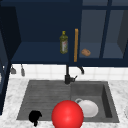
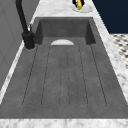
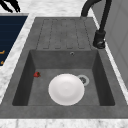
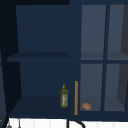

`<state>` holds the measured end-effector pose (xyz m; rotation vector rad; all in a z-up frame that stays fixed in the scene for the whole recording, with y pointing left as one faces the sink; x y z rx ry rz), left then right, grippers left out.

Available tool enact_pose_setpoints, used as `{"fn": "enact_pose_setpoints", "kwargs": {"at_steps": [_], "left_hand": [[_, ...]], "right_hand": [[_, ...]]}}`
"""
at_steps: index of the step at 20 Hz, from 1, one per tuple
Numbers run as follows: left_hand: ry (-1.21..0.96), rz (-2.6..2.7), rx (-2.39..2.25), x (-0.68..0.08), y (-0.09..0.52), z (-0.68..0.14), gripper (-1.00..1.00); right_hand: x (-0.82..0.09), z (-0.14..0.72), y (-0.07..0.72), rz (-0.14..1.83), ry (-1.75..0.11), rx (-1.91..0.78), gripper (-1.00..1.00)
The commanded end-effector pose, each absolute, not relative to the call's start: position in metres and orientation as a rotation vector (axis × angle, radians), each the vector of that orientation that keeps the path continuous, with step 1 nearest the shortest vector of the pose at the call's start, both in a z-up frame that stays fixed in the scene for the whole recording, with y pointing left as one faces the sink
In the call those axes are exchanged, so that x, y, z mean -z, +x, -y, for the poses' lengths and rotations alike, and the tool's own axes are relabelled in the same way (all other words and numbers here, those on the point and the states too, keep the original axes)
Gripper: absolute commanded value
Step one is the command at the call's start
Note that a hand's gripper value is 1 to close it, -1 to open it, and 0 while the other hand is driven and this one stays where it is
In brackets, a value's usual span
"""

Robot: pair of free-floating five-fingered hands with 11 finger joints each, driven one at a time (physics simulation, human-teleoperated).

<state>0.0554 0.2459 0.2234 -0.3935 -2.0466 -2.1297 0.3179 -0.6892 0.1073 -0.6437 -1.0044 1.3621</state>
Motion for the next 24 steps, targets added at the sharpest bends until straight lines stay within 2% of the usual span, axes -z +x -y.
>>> {"fn": "enact_pose_setpoints", "kwargs": {"at_steps": [1,5,9,10,24], "left_hand": [[-0.393,2.047,2.130,-0.223,0.055,-0.246,0.00],[-0.393,2.047,2.130,-0.223,0.055,-0.246,0.00],[-0.393,2.047,2.130,-0.223,0.055,-0.246,0.00],[-0.393,2.047,2.130,-0.223,0.055,-0.246,0.00],[-0.393,2.047,2.130,-0.223,0.055,-0.246,0.00]], "right_hand": [[-0.085,0.689,0.330,1.045,-0.662,-1.375,1.00],[-0.089,0.690,0.355,0.946,-0.552,-1.409,1.00],[-0.086,0.700,0.327,0.960,-0.493,-1.413,1.00],[-0.090,0.698,0.325,0.965,-0.496,-1.402,-1.00],[-0.205,0.678,0.297,0.867,-0.411,-1.446,-1.00]]}}
